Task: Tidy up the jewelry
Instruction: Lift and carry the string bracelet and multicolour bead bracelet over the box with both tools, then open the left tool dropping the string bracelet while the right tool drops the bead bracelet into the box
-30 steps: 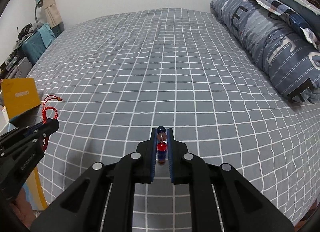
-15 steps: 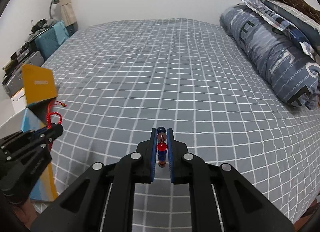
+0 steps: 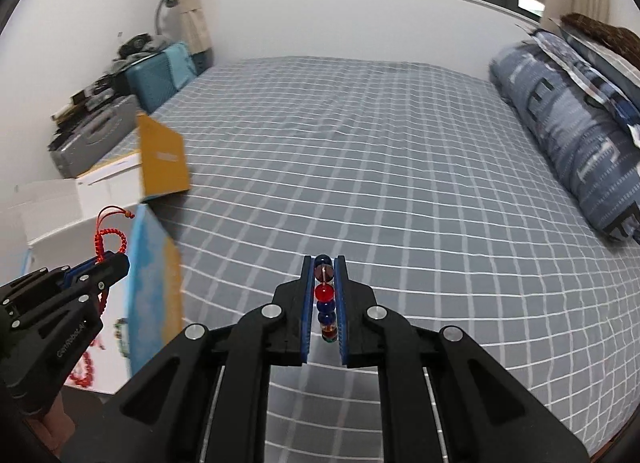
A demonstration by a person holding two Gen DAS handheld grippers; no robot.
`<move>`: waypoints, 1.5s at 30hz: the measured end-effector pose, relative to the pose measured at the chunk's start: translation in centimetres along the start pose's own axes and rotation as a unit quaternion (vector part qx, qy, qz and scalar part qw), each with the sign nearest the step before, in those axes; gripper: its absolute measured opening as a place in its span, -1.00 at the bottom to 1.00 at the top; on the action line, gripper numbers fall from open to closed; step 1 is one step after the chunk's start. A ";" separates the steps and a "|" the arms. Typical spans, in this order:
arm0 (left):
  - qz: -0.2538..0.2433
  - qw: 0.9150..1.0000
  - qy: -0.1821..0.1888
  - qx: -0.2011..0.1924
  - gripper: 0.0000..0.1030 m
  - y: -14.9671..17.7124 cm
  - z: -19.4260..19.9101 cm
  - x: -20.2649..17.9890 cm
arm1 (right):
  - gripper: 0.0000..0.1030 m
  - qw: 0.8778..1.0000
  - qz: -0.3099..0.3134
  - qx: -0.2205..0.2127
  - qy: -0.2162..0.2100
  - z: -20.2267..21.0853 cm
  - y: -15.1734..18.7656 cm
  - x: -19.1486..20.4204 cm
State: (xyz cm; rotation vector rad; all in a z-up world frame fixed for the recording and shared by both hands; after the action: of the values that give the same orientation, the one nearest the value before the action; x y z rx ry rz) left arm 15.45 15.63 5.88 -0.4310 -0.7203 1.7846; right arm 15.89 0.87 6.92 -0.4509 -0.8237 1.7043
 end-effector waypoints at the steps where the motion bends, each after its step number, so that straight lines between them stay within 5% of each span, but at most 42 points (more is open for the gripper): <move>1: 0.005 1.000 -0.004 -0.001 -0.81 0.1 0.2 0.8 | -0.82 1.000 0.004 -0.001 -0.006 0.0 -0.1 1.0; 22: 0.107 0.989 -0.098 0.030 -0.81 6.4 1.7 21.0 | -0.83 0.984 0.128 0.004 -0.120 -1.7 1.6 22.7; 40: 0.125 0.980 -0.087 0.126 -0.78 11.2 -5.5 24.7 | -0.82 0.981 0.124 0.117 -0.095 -11.4 6.8 23.5; 43: 0.129 0.980 -0.089 0.125 -0.77 11.2 -5.5 25.0 | -0.75 0.981 0.120 0.116 -0.102 -11.4 6.8 23.6; 45: 0.130 0.980 -0.091 0.122 -0.62 11.2 -5.2 25.1 | -0.48 0.982 0.115 0.108 -0.106 -10.9 6.4 23.7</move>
State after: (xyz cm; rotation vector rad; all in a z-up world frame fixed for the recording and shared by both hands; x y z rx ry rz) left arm 2.34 38.39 -3.86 -0.2048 -0.5796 2.1501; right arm 11.96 25.75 -2.37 -0.2239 -0.7488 2.0581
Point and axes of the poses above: each gripper's, at about its wrist camera, not at the fingertips, and z roughly against the way its jaws point, x to its left, y to its underside, the point moved 7 cm from there along -z, roughly the way its jaws point, and after that the axes turned 6 degrees about -y, right-handed, at the moved point
